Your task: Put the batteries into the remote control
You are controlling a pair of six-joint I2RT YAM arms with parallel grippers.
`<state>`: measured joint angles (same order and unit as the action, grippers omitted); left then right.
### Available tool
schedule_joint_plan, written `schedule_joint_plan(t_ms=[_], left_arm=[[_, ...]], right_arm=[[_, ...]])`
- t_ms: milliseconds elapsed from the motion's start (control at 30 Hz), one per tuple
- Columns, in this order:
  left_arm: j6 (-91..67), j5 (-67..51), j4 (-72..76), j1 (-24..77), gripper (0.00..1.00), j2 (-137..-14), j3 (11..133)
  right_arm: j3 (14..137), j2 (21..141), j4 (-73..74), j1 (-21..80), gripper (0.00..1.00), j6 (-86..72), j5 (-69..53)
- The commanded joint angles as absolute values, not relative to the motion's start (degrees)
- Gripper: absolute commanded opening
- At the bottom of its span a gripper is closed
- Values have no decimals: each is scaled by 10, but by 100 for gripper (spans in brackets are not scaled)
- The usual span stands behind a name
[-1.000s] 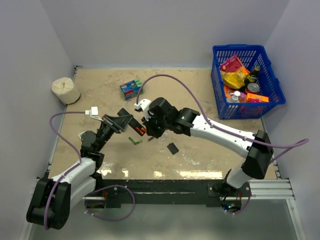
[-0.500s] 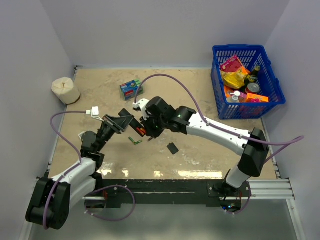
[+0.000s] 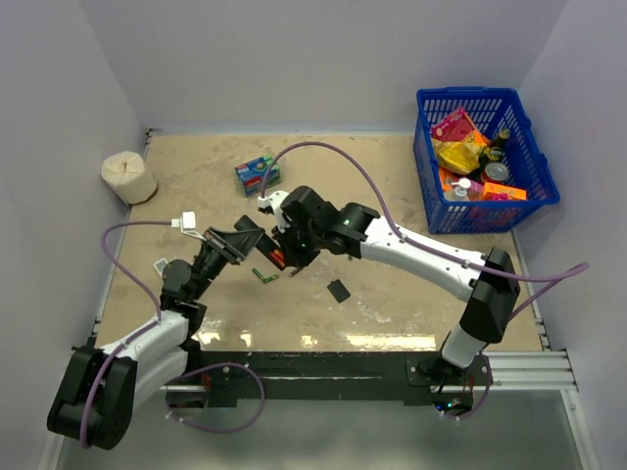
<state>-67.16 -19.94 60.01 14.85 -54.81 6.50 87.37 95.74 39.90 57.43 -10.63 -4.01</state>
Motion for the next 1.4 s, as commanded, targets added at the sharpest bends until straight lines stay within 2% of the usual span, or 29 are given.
schedule_joint_plan(t_ms=[0, 433, 933, 1067, 1100, 1200, 1367], left_arm=[[-714, -179, 671, 158, 0, -548, 50], [-763, -168, 702, 159, 0, -573, 47], [-836, -150, 724, 159, 0, -604, 26], [-872, -148, 728, 159, 0, -616, 20], [-878, -148, 729, 159, 0, -618, 19], [-903, -147, 744, 159, 0, -628, 17], [-944, -149, 765, 159, 0, -638, 22]], right_arm=[[908, 967, 403, 577, 0, -117, -39], [945, 980, 445, 577, 23, -102, -25], [992, 982, 462, 577, 29, -97, -1], [1019, 971, 461, 577, 43, -91, -1], [1024, 962, 460, 577, 50, -86, -2], [1032, 939, 453, 577, 58, -62, -15], [976, 890, 426, 556, 57, -19, -50]])
